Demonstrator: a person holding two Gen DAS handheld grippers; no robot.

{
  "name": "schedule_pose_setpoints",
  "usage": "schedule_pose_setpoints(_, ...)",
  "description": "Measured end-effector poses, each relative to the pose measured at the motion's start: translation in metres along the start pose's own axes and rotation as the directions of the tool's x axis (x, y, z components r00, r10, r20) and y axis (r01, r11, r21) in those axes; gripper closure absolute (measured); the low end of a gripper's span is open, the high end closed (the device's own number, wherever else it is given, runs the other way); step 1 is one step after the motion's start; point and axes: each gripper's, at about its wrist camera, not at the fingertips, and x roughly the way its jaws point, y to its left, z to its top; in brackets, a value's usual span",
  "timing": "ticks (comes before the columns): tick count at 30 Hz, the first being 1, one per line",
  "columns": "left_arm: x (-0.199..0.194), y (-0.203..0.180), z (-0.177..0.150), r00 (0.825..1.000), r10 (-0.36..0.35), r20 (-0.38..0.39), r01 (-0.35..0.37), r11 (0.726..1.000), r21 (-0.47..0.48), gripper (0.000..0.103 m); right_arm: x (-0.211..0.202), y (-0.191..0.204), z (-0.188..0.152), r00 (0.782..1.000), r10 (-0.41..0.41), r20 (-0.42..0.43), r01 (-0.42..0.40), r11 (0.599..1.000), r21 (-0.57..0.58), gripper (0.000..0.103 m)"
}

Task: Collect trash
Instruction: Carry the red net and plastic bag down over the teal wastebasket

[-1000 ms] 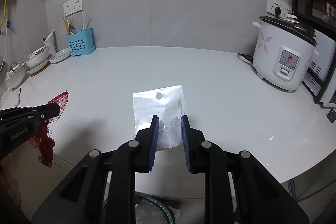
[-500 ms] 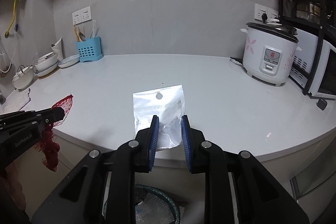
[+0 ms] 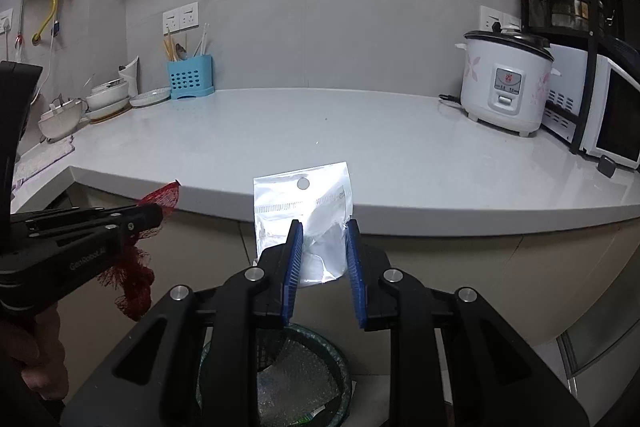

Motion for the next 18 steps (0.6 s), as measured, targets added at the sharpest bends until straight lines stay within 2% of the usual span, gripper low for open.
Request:
schedule_pose_setpoints(4, 0.021, -0.005, -0.032, 0.999, -0.032, -0.033, 0.032, 0.999, 0.01, 0.098, 0.01, 0.001, -0.03, 0.999, -0.001, -0.032, 0.001, 1.0, -0.002, 0.082)
schedule_pose_setpoints(12, 0.06, 0.0, -0.081, 0.995, -0.048, -0.087, 0.047, 0.999, -0.007, 0.098, 0.046, -0.003, -0.083, 0.993, -0.002, -0.114, 0.004, 1.0, 0.019, 0.082)
schedule_pose_setpoints(18, 0.096, 0.006, -0.12, 0.99, -0.058, -0.127, 0.055, 0.998, -0.032, 0.098, 0.081, -0.004, -0.131, 0.979, 0.01, -0.204, -0.005, 1.0, 0.023, 0.082)
